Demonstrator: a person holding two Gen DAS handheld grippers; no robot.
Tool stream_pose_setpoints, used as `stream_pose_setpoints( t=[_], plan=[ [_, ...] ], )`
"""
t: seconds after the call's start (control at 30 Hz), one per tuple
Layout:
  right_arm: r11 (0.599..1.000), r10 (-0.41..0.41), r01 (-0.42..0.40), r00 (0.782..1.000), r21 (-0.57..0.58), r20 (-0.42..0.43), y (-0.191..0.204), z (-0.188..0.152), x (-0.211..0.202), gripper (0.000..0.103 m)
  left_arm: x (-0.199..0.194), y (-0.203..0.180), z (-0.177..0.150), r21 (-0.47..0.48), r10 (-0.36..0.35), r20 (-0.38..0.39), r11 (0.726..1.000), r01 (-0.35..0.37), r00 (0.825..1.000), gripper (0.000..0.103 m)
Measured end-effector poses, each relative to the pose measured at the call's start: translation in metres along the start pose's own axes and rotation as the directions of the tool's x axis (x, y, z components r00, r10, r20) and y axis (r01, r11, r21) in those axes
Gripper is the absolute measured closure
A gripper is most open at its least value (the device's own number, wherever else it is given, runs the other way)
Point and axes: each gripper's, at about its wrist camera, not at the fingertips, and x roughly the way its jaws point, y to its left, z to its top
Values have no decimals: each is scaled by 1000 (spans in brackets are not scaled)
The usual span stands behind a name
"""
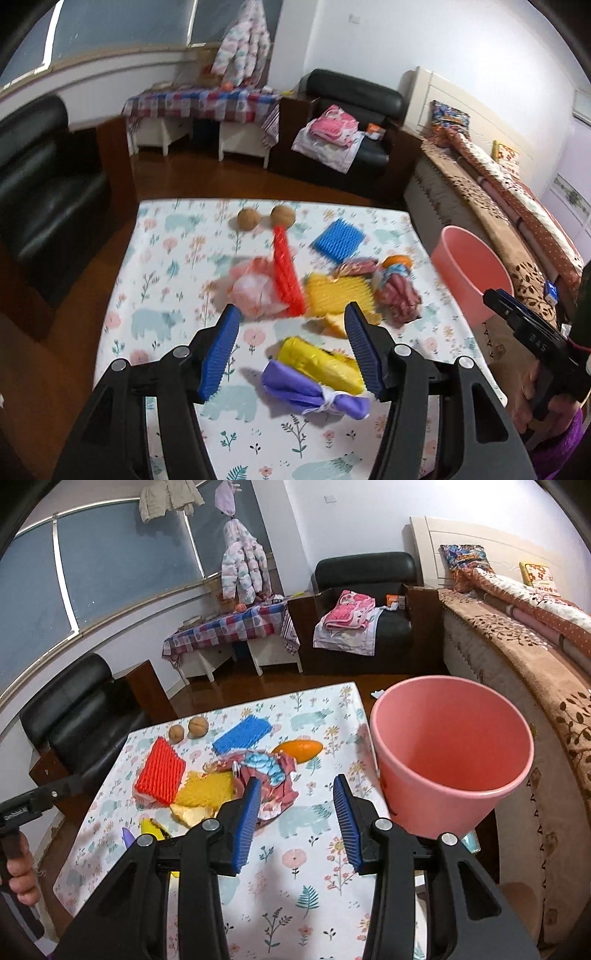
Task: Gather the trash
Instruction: 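Move both grippers back over the table, then grasp the red mesh net with the left gripper while the right grasps the pink-blue wrapper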
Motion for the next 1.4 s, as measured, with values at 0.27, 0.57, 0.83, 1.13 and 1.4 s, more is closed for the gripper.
stream_pose_setpoints(
  t=[0.27, 0.57, 0.83, 1.13, 1.4],
  plan=[
    [999, 38, -38, 999, 3, -19, 8, 0, 21, 62, 41, -7, 10, 10, -16, -11, 1000, 16, 1000, 50],
    [998, 67, -68, 994, -12, -88, 18, -1, 48, 62, 93, -17, 31, 70, 32, -25, 997, -30, 999, 60],
    [996, 80, -85, 986, -30, -144, 35, 7, 76, 62, 121, -9, 37, 53, 35, -84, 998, -30, 996, 90],
    [997, 61, -68, 975, -24, -214, 38, 6, 114, 62, 85, -1, 44, -11, -39, -32, 999, 39, 999, 92],
    [996, 86, -88, 973, 0, -214, 27, 3, 117, 83, 57, -3, 43, -10, -19, -7, 1000, 19, 1000, 92]
  ],
)
